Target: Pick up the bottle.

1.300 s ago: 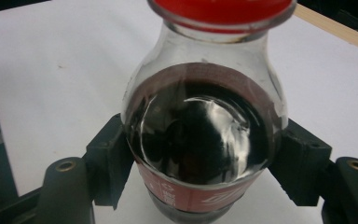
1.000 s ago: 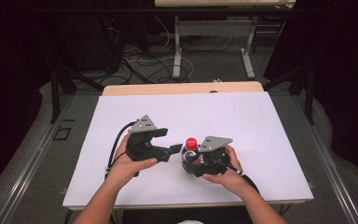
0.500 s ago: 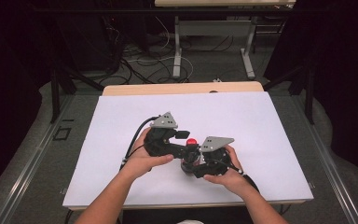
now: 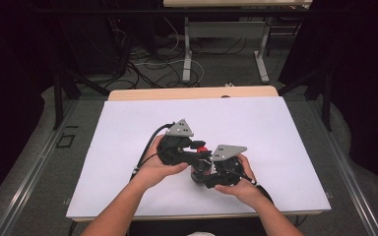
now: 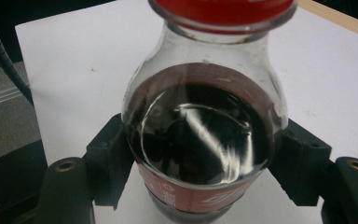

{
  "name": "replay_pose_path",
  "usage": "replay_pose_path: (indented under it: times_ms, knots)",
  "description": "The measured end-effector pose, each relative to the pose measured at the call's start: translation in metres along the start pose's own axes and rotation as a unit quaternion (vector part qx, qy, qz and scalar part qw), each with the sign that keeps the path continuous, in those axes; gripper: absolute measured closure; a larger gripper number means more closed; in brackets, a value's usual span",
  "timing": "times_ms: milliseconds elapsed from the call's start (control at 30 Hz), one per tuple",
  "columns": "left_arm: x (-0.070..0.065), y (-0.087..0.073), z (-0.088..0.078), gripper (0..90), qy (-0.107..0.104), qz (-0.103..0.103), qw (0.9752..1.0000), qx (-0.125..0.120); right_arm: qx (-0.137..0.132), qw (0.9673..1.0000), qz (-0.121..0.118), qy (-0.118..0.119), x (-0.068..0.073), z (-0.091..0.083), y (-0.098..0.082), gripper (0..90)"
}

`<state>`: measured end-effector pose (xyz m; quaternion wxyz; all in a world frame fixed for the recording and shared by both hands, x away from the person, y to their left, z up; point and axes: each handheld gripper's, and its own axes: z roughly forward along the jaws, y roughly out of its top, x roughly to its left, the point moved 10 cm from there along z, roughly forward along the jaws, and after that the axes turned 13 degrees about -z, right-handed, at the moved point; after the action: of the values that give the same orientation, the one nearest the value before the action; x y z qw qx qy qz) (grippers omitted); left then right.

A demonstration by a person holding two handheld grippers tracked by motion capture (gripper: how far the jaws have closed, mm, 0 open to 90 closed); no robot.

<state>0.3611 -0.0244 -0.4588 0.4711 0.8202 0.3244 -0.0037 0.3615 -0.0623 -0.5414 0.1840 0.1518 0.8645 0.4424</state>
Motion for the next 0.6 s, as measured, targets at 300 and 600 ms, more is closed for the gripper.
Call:
replay_pose_path:
  times_ms: [300,600]
  knots:
    - [0.0010,0.0021,0.0030,61.6,0.078,-0.037,0.9958,-0.029,0.009,0.9990,0.011,-0.041,-0.0055,0.0010,-0.0009,30.0]
    - [0.0007,0.0077,-0.0011,52.7,0.065,-0.043,0.9967,-0.022,0.010,0.9994,0.016,-0.028,-0.0047,0.0000,-0.0010,29.8]
